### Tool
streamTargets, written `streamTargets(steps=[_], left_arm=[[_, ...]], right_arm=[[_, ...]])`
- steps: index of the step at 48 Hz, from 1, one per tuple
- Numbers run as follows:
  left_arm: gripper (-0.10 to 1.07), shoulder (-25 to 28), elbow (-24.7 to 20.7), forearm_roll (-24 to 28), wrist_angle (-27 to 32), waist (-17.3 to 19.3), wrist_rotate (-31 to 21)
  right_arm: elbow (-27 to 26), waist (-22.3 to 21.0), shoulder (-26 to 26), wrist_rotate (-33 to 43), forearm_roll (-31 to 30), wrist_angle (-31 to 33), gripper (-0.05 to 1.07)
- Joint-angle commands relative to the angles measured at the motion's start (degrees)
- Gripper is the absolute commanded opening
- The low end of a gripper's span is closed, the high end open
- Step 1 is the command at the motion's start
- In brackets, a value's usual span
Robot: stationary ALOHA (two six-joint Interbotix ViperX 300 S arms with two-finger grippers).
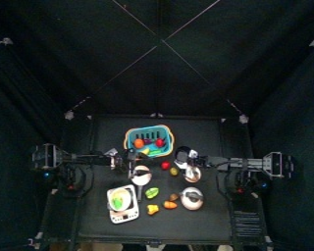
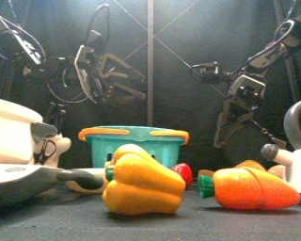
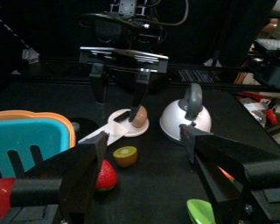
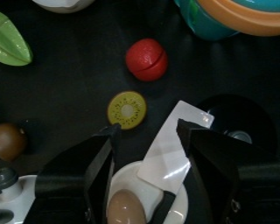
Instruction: Grab kiwi half
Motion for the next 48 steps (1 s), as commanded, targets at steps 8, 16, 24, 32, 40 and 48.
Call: streamTargets(steps=[8, 16, 24, 32, 40, 48], left_arm=[[0.99, -0.9, -0.1, -0.1, -0.5, 0.0, 0.1], [0.99, -1.0, -0.1, -0.1, -0.5, 0.0, 0.1], [0.99, -1.1, 0.4, -0.2, -0.5, 0.0, 0.1], [0.99, -2.4, 1.5, -0.1, -0.5, 0.0, 0.1], [0.99, -5.0, 4.2, -0.4, -0.5, -0.1, 0.0], [0.99, -5.3, 4.9, -0.6, -0.2, 0.2, 0.1]], right_arm=[[-1.9, 0.3, -0.3, 0.1, 0.5, -0.5, 0.89], [-1.9, -0.3, -0.3, 0.1, 1.8, -0.5, 0.89], [-2.0, -0.4, 0.1, 0.1, 2.2, -0.5, 0.90], [-2.2, -0.4, 2.7, 0.0, 1.7, -1.7, 1.02], [-2.9, 0.4, 6.1, -0.1, 0.3, -1.8, 1.03], [-7.1, 2.9, 14.0, -0.1, 0.1, -2.0, 1.03]])
